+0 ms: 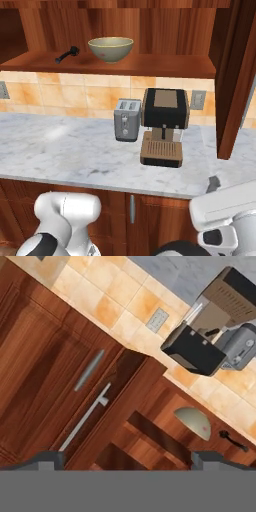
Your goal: Pick the mug and place it in the sink. Pick the bowl and place it in the open cabinet and then close the cabinet.
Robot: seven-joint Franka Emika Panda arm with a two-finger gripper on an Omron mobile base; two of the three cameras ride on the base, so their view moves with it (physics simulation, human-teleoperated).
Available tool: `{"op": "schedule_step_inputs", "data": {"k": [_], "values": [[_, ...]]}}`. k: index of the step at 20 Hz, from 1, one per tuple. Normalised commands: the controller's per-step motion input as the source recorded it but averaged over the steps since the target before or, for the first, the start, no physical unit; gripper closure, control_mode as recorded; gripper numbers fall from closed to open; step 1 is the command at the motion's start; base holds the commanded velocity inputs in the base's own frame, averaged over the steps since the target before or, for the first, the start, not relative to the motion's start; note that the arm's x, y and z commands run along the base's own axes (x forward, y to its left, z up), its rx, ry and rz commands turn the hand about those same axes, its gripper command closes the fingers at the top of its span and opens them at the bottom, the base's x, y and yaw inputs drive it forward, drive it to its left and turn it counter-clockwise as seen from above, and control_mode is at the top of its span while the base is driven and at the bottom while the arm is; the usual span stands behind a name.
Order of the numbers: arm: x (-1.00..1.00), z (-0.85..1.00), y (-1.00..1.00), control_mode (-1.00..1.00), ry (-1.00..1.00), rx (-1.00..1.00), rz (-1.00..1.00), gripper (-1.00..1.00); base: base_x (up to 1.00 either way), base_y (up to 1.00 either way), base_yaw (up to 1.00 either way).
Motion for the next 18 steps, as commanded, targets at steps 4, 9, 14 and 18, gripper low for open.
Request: {"op": "schedule_step_inputs", "data": {"k": [4,9,14,18], "values": [[0.25,0.0,-0.22,-1.0,0.01,0.0,-0.13,-1.0,0.0,0.0,0.0],[0.28,0.0,-0.12,-1.0,-0.02,0.0,-0.07,-1.0,0.0,0.0,0.0],[0.32,0.0,-0.2,-1.0,-0.07,-0.02,0.0,-1.0,0.0,0.0,0.0],[0.36,-0.06,-0.04,-1.0,-0.13,-0.12,0.0,-1.0,0.0,0.0,0.0]]}}
